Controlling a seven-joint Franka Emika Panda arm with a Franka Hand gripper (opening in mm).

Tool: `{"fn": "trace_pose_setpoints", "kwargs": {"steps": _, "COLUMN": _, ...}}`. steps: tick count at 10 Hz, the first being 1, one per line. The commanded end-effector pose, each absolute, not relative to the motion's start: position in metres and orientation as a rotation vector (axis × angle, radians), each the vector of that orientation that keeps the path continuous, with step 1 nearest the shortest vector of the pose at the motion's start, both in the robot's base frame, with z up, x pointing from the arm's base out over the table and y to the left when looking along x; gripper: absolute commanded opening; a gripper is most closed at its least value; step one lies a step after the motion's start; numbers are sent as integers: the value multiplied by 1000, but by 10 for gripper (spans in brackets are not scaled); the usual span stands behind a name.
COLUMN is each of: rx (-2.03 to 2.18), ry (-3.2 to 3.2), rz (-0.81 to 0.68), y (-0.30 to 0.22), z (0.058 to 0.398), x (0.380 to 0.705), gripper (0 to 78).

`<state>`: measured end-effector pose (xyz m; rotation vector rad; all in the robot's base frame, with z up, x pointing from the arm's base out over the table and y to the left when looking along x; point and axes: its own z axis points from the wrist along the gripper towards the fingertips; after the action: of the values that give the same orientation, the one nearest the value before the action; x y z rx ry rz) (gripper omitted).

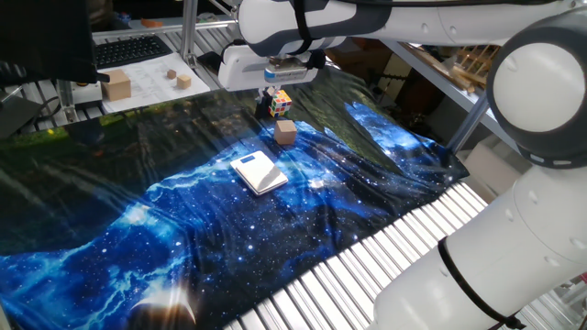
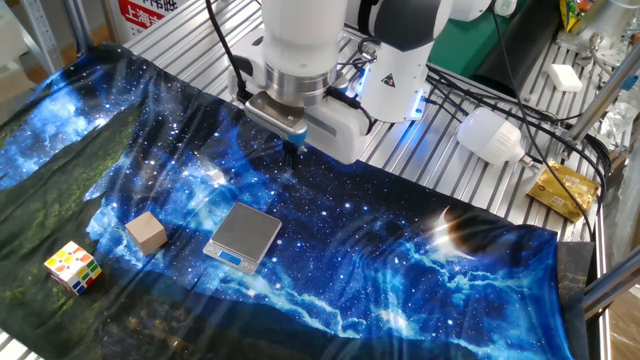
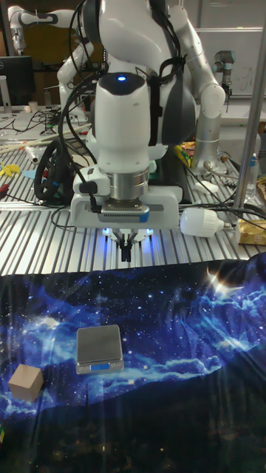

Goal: Place the block on the scale

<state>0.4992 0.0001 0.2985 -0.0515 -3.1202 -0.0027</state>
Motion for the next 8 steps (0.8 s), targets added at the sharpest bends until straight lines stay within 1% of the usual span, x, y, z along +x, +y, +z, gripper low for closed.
{"fn": "trace_pose_setpoints", "kwargs": {"steps": 1, "rx": -287, "ry": -3057, "rz": 5, "y": 0, "z": 299, "x": 499, "gripper": 0}}
{"fn": "trace_pose_setpoints", "kwargs": {"steps": 5, "rx": -279, "ry": -3062, "rz": 3, "y": 1, "z": 301, "x": 502, "gripper": 0}}
{"fn": "trace_pose_setpoints", "kwargs": {"steps": 8, "rx": -291, "ry": -3061, "rz": 3, "y": 1, "z": 302, "x": 510, "gripper": 0}}
